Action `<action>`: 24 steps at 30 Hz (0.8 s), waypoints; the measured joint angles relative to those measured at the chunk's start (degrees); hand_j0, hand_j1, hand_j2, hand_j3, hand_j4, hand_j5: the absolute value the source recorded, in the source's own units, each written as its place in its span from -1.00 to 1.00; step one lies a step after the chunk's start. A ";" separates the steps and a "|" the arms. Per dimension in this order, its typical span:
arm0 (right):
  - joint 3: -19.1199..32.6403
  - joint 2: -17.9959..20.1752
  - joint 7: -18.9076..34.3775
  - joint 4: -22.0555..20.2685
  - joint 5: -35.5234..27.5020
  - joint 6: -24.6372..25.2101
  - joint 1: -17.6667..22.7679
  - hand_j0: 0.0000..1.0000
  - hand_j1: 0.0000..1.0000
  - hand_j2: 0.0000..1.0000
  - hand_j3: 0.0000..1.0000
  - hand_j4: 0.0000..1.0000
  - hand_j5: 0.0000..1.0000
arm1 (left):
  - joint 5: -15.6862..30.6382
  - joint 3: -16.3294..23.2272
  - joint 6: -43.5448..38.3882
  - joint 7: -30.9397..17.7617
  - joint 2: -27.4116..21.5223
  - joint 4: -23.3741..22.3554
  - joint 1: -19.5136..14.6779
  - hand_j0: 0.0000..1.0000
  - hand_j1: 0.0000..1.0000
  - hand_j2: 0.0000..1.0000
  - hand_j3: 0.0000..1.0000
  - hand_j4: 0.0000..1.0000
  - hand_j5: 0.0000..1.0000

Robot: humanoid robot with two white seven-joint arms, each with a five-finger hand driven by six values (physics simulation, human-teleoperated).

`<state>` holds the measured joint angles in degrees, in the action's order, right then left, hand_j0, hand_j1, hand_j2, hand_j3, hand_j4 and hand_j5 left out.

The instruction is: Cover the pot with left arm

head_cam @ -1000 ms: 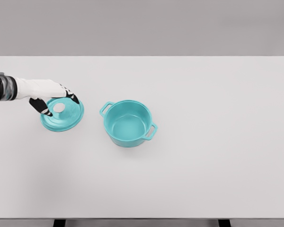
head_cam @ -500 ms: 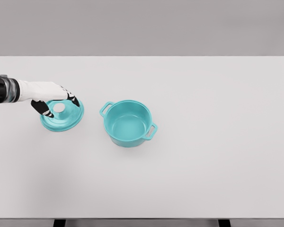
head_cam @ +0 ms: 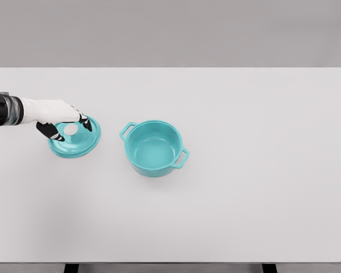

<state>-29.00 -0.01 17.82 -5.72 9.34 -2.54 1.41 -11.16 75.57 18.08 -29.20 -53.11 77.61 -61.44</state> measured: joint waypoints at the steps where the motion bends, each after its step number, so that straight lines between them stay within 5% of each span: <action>1: 0.00 0.00 0.00 0.00 0.00 0.00 0.09 1.00 1.00 1.00 1.00 1.00 1.00 | 0.00 0.00 0.00 0.00 -0.01 0.00 0.00 0.47 0.47 0.47 0.47 0.47 0.47; 24: 0.00 0.00 0.00 0.00 0.00 0.00 0.00 1.00 1.00 1.00 1.00 1.00 1.00 | -2.97 -0.07 -2.86 2.50 0.86 -0.84 0.70 0.46 0.46 0.46 0.46 0.46 0.46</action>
<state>-28.99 -0.01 17.82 -5.72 9.34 -2.54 1.41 -14.13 75.50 15.22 -26.70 -52.25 76.78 -60.73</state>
